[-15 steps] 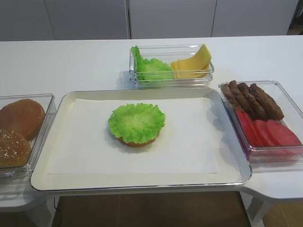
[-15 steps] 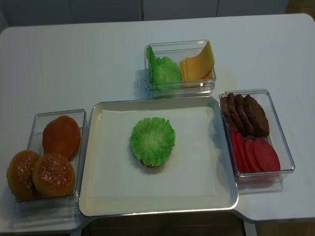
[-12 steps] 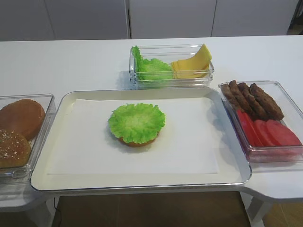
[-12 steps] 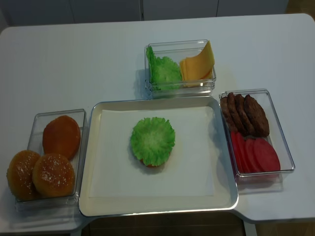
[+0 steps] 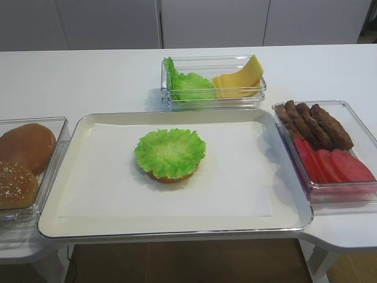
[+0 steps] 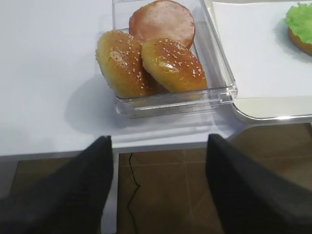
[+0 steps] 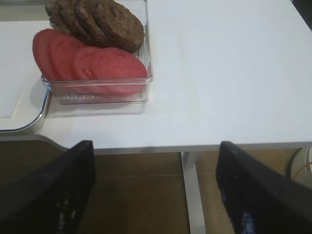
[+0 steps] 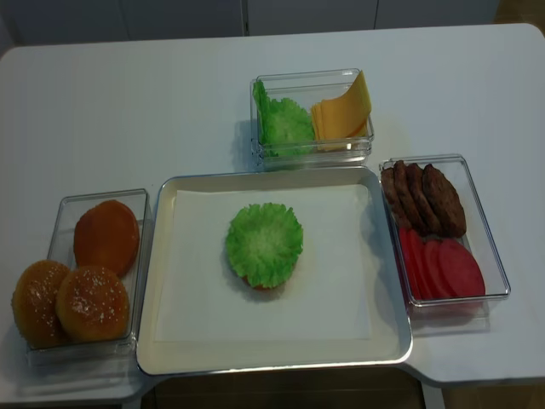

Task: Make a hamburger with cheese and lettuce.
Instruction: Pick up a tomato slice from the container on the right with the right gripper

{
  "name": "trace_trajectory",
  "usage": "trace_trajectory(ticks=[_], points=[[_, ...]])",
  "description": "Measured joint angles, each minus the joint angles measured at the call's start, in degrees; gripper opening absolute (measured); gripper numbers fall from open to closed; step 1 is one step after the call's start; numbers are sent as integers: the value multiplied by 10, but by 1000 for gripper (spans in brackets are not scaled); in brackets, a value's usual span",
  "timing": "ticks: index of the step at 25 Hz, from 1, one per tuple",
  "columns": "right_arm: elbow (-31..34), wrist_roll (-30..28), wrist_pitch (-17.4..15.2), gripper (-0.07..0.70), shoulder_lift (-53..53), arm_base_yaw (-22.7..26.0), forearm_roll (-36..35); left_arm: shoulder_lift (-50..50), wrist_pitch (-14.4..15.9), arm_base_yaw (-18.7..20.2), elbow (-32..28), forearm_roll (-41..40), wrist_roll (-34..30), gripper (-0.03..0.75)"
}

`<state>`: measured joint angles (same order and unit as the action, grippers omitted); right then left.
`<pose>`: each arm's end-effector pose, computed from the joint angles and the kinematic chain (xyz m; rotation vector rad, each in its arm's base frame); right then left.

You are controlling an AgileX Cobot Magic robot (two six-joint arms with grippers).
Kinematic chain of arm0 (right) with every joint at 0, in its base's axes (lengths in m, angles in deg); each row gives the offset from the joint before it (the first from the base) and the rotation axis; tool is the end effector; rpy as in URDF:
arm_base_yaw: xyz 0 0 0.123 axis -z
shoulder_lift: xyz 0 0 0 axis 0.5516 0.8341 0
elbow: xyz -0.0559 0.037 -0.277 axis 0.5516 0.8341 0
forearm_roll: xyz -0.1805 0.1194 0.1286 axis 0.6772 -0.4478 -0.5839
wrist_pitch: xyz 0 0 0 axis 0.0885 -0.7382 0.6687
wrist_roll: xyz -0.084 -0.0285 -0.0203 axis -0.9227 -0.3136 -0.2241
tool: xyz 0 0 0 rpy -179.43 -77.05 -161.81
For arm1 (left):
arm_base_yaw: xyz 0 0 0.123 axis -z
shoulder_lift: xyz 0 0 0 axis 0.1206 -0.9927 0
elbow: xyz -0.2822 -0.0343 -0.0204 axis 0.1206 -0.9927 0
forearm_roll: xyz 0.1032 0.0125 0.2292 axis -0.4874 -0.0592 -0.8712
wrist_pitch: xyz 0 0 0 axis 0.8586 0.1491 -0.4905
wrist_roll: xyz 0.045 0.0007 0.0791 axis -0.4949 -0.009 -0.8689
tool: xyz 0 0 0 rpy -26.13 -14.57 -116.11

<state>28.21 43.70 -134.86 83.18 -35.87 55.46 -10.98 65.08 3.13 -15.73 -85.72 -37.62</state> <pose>-0.0078 -0.0003 0.2621 -0.0352 2.1410 0.0296 -0.0116 -0.0034 0.2640 -0.0793 2.1642 -0.0047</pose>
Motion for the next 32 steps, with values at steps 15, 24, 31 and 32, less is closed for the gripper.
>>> trace_trajectory(ticks=[15, 24, 31, 32], points=[[0, 0, 0, 605, 0, 0, 0, 0, 0, 0, 0, 0, 0, 445], [0, 0, 0, 605, 0, 0, 5, 0, 0, 0, 0, 0, 0, 445], [-1, 0, 5, 605, 0, 0, -10, 0, 0, 0, 0, 0, 0, 445], [-4, 7, 11, 605, 0, 0, -21, 0, 0, 0, 0, 0, 0, 445]])
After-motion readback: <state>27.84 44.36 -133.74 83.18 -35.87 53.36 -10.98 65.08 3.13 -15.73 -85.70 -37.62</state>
